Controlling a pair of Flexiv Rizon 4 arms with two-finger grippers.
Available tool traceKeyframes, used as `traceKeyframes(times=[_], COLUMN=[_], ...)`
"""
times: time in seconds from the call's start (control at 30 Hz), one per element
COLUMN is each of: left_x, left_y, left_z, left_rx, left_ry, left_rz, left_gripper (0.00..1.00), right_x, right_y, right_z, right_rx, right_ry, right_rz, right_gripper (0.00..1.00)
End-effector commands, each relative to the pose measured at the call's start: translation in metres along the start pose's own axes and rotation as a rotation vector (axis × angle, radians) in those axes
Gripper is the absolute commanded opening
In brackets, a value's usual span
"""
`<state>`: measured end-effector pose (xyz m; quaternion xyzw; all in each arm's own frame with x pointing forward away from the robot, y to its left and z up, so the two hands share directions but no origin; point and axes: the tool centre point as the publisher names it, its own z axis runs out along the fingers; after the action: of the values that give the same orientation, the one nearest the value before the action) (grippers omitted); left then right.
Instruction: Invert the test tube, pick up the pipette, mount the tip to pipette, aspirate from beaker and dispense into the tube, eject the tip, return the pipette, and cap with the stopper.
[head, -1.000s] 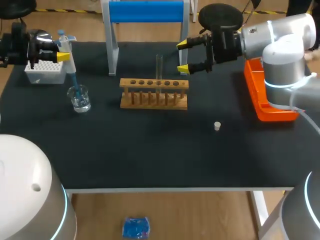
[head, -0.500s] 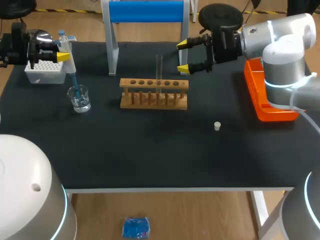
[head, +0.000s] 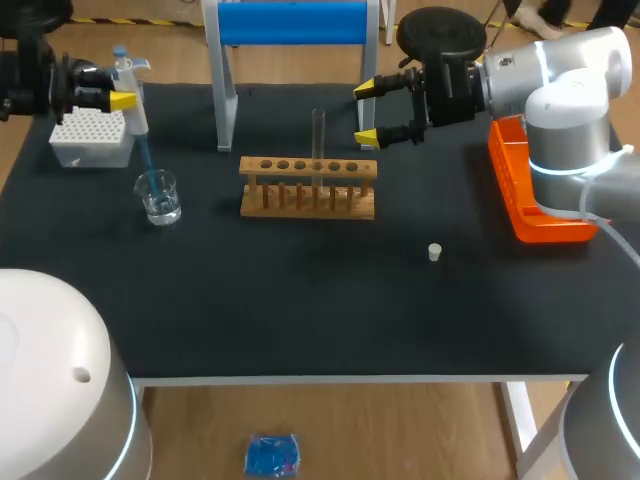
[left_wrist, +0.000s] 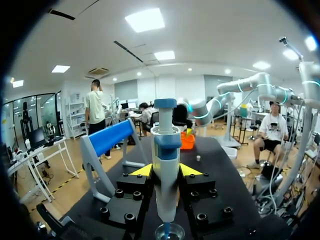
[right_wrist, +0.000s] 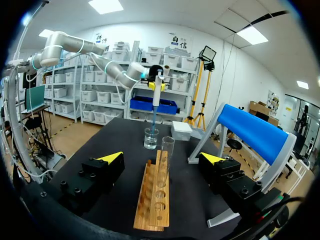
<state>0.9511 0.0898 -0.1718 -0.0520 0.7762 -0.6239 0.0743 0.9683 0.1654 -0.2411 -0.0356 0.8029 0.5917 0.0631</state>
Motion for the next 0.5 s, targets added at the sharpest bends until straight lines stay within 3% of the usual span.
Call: traceKeyframes(times=[0.03, 0.5], left_x=[0.007, 0.014], left_y=[-0.019, -0.056], left_z=[-0.001, -0.001], left_rx=[-0.02, -0.038], left_ry=[-0.026, -0.064], left_rz=[0.002, 0.017], left_gripper=[0.0, 0.0], right_x=[-0.001, -0.001], right_y=[-0.001, -0.001], right_z=[0.001, 0.001], right_rx=[0.0, 0.0], right_ry=[0.0, 0.0], right_rz=[0.0, 0.0], right_gripper=[1.0, 1.0])
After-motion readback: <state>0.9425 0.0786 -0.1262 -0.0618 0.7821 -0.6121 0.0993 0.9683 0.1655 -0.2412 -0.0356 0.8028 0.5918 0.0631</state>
